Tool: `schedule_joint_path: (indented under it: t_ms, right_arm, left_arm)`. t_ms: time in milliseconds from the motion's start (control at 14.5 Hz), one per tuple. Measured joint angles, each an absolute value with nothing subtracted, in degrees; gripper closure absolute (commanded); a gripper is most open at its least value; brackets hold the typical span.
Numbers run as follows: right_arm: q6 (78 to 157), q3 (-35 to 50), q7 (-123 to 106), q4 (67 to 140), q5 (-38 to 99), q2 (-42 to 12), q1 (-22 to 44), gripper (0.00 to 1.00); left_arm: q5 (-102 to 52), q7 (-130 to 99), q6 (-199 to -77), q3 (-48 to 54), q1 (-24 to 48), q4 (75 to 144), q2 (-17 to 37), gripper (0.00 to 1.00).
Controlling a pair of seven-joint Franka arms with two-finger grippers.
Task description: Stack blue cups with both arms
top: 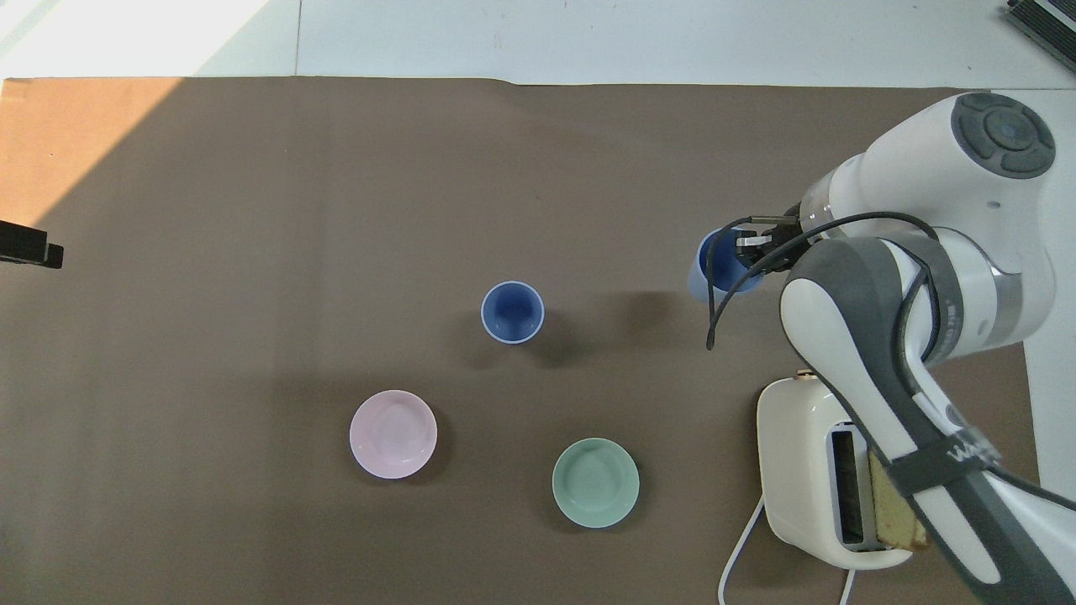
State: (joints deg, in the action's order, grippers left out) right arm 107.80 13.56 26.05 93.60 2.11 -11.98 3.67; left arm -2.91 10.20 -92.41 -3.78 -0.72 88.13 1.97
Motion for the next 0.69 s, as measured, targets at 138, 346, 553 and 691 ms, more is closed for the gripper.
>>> schedule_joint_path:
  t_ms: [138,346,553,691]
  right_arm:
    - [107.83,13.68,31.42,91.07,2.11,-12.84,8.36,1.00]
    - [108.53,13.73,34.54,88.41,2.11,-14.21,13.87,1.00]
    - [110.23,13.74,38.82,87.96,2.11,-14.90,18.03,1.00]
    - [110.86,13.74,40.65,87.95,2.11,-15.69,19.91,1.00]
  left_arm:
    - [-2.91,10.20,-92.41,-3.78,-0.72,88.13,1.97,0.00]
    - [-2.91,10.20,-92.41,-3.78,-0.72,88.13,1.97,0.00]
    - [-2.91,10.20,-92.41,-3.78,-0.72,88.13,1.97,0.00]
    - [-2.91,10.20,-92.41,-3.78,-0.72,88.13,1.97,0.00]
